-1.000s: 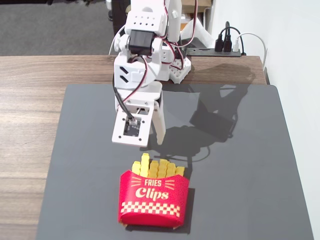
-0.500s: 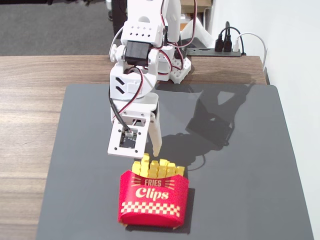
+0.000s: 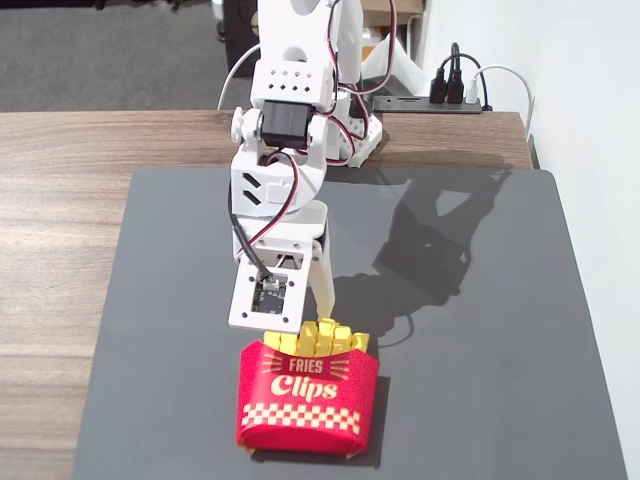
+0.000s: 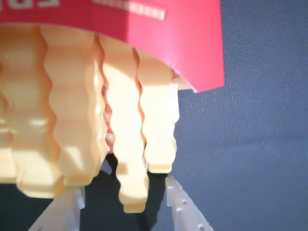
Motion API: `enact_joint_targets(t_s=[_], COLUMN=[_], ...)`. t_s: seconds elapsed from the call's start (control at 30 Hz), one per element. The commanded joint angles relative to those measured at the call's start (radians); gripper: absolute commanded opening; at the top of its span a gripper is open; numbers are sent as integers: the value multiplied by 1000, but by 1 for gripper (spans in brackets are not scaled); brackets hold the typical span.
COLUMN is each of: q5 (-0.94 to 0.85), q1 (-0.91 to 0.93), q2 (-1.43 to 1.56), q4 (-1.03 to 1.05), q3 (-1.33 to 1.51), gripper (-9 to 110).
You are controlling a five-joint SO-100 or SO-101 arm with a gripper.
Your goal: Grab a fry
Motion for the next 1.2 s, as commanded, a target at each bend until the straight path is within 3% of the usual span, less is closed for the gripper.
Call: enact_joint_targets(t_s=[0.0, 0.2, 0.7, 1.17], q5=[9, 21, 55, 61], q1=[-8, -14, -35, -41], q2=[2, -11, -23, 69], q4=[-20, -37, -54, -11], q3=[-51, -55, -55, 9], gripper=[19, 8, 1, 1])
